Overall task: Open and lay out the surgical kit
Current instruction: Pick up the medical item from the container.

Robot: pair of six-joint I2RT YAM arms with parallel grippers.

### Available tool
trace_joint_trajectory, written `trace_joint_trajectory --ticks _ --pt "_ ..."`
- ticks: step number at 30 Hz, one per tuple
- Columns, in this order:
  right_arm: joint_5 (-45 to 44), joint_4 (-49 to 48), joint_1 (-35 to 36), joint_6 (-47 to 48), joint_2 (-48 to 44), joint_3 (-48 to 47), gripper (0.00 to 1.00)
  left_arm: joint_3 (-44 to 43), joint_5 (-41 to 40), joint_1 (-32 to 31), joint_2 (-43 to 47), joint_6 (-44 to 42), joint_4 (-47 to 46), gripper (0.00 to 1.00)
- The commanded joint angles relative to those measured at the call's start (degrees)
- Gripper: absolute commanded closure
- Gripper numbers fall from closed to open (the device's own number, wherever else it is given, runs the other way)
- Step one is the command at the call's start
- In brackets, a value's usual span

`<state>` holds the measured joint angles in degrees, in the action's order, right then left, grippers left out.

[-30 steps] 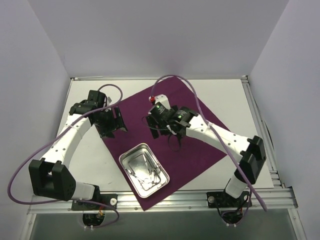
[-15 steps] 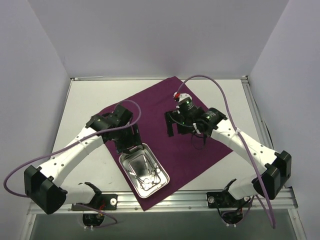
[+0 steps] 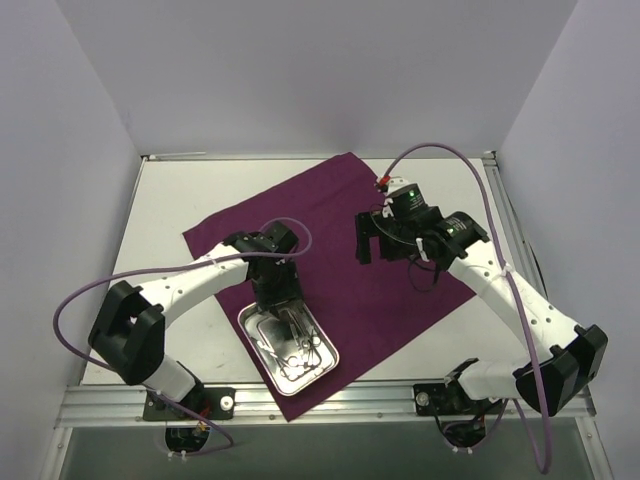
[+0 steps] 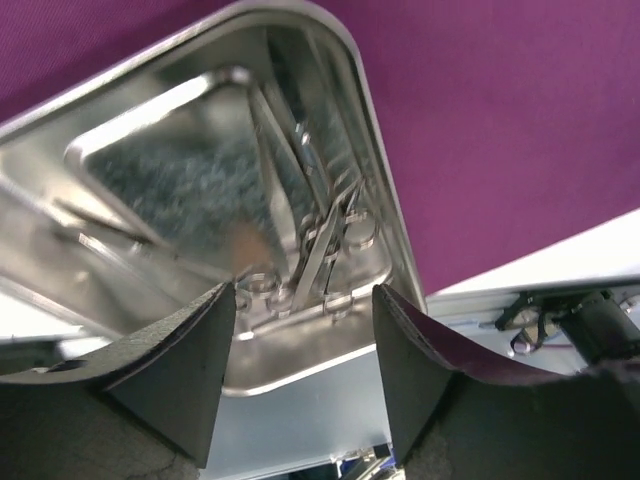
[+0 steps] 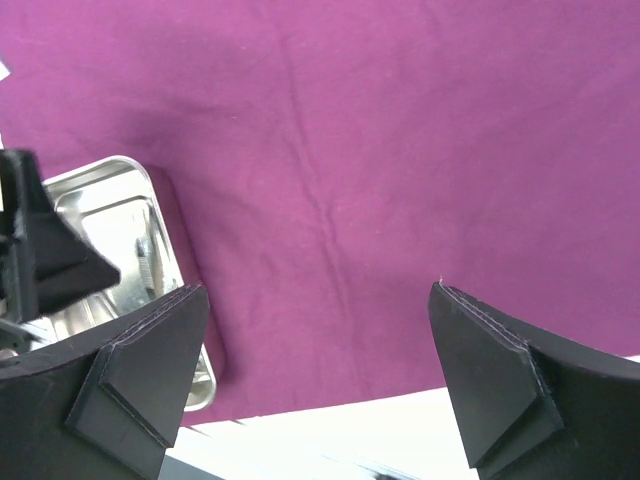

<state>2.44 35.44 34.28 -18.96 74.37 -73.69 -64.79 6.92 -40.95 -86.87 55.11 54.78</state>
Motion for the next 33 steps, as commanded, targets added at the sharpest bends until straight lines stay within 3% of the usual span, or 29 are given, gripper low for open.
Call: trace_joint_trajectory --ticks 1,11,25,33 --pt "-0.06 4.80 -1.67 2.35 -1.85 -1.28 0.03 -0.59 0.12 -0.53 -2.42 0.26 -6.00 0.35" --pt "0.37 6.04 -4.57 2.88 -6.17 -0.05 0.03 1.52 -1.90 -0.80 -6.64 2.54 -9.17 0.50" --pt "1.69 5.60 -5.63 2.79 -6.34 1.62 0.03 -0.68 -3.75 -0.89 -12.61 2.10 -5.57 0.56" --pt "1.96 5.96 -6.24 3.40 -6.87 1.80 0.03 -0.77 -3.84 -0.89 -14.03 1.75 -6.09 0.67"
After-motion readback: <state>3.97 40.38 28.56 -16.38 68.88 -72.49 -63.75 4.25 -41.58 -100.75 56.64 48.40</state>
